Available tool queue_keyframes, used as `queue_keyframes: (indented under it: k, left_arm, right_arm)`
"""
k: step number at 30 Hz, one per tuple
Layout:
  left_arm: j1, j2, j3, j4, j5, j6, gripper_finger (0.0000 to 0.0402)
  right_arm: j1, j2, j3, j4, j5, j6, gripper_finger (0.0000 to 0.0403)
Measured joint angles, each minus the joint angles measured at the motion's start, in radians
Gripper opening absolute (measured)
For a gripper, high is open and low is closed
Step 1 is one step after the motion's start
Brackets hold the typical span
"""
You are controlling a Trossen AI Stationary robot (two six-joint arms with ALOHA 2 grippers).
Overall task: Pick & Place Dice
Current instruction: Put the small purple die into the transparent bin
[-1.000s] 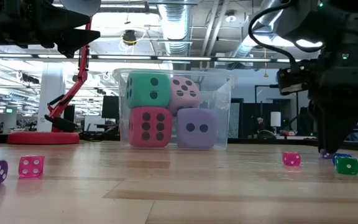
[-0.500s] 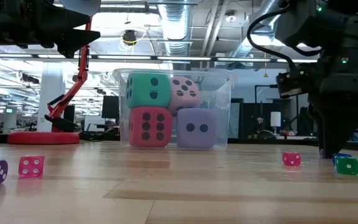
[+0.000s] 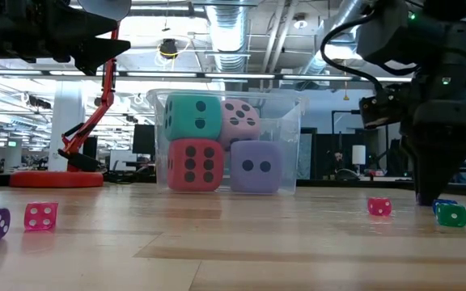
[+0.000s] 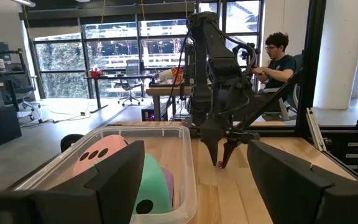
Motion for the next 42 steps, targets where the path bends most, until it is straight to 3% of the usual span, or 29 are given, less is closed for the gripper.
queue_keyframes:
  k: [11,22,35,42]
  left_arm:
    - [0.0,0.0,0.0,0.0,0.0,0.0,0.0274]
    - [0.0,0.0,0.0,0.0,0.0,0.0,0.0274]
    - [0.0,0.0,0.0,0.0,0.0,0.0,0.0274]
    - [0.0,0.0,0.0,0.0,0.0,0.0,0.0274]
  right_arm:
    - [-0.024,0.0,0.0,-0.007,-0.007,-0.002,0.0065]
    - [-0.025,0.003,0.017,-0.026,-0.012,-0.022,0.0056]
    - [-0.17,0.003,0.268,-0.216,0.03,-0.306,0.0056]
    - [-0.262,0.002,0.45,-0.403,0.03,-0.442,0.0056]
